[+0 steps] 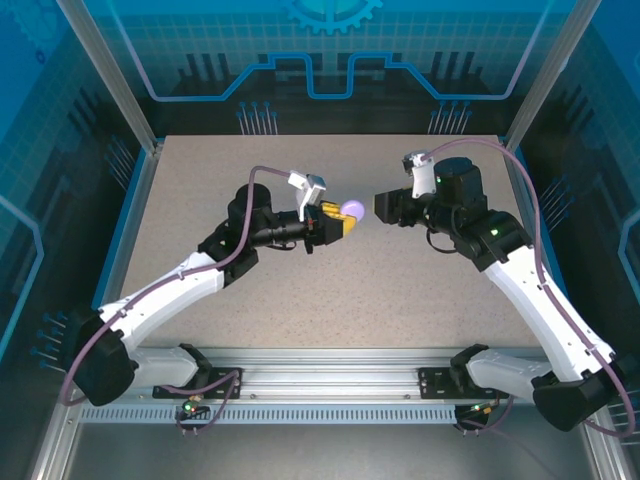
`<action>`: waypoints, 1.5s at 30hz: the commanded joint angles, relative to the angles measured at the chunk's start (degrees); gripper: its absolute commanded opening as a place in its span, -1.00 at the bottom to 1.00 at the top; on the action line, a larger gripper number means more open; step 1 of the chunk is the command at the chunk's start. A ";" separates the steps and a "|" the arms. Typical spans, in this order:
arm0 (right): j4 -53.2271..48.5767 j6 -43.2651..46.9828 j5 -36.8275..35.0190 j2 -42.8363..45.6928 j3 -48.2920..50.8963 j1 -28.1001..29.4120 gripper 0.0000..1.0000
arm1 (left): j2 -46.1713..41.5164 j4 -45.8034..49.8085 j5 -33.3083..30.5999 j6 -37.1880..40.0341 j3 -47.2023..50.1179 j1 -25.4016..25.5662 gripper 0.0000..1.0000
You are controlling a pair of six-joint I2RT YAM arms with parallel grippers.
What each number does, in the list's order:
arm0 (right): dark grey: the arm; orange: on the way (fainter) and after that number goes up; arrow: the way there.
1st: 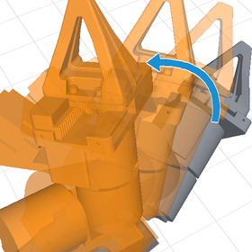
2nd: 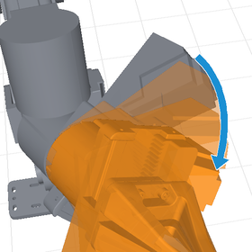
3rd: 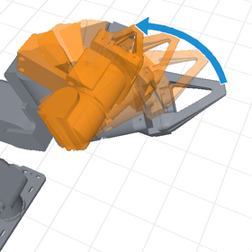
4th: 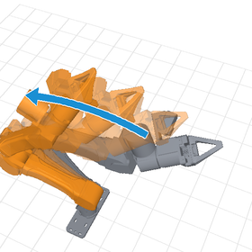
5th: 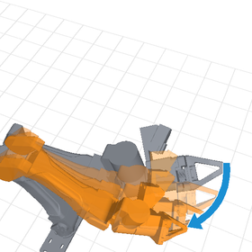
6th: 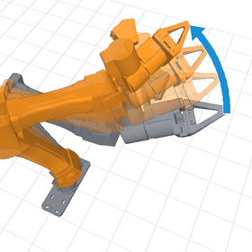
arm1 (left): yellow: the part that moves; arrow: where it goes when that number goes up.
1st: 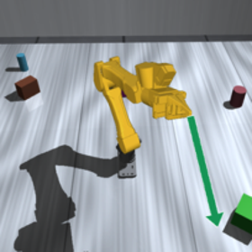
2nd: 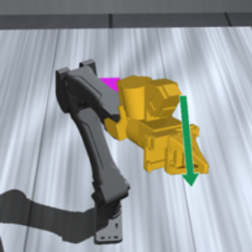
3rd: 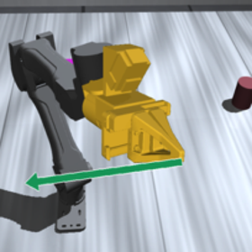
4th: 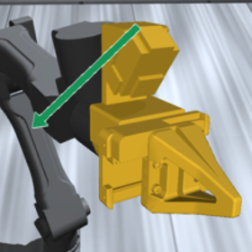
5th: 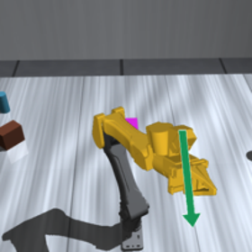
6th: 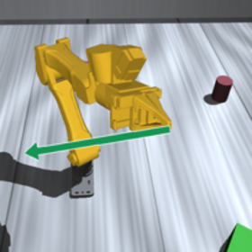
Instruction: Insert the wireless bluetooth earbuds into the charging case
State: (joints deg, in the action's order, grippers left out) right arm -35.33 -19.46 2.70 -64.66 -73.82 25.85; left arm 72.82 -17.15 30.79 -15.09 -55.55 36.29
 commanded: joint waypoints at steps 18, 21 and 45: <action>-2.67 -0.49 -2.85 2.20 0.47 -1.70 0.20 | 14.18 19.17 -10.99 -9.25 -5.90 0.09 -1.00; -2.73 -0.45 -2.76 2.17 0.72 -1.77 0.21 | 16.82 19.85 -10.75 -10.03 -6.36 0.09 -1.00; -3.41 -0.02 -2.26 2.17 1.66 -2.55 0.23 | 38.86 24.70 -7.49 -16.02 -13.26 -3.58 -1.00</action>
State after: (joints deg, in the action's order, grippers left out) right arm -37.80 -19.88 0.40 -63.46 -72.97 24.05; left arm 110.04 5.82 21.52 -29.39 -67.29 33.54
